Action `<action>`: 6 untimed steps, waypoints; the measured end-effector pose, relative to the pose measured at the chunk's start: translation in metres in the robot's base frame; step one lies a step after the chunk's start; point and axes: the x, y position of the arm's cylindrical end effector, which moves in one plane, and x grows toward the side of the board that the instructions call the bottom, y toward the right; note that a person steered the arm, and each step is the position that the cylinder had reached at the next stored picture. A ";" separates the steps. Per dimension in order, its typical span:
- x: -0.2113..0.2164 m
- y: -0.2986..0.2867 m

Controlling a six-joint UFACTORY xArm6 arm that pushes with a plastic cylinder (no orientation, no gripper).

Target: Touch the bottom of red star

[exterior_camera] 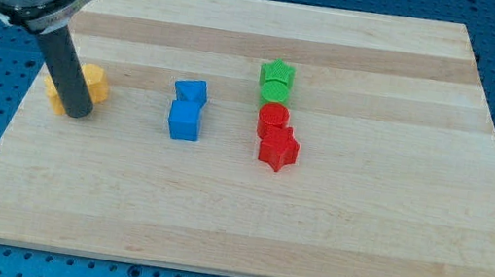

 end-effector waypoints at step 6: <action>0.052 0.291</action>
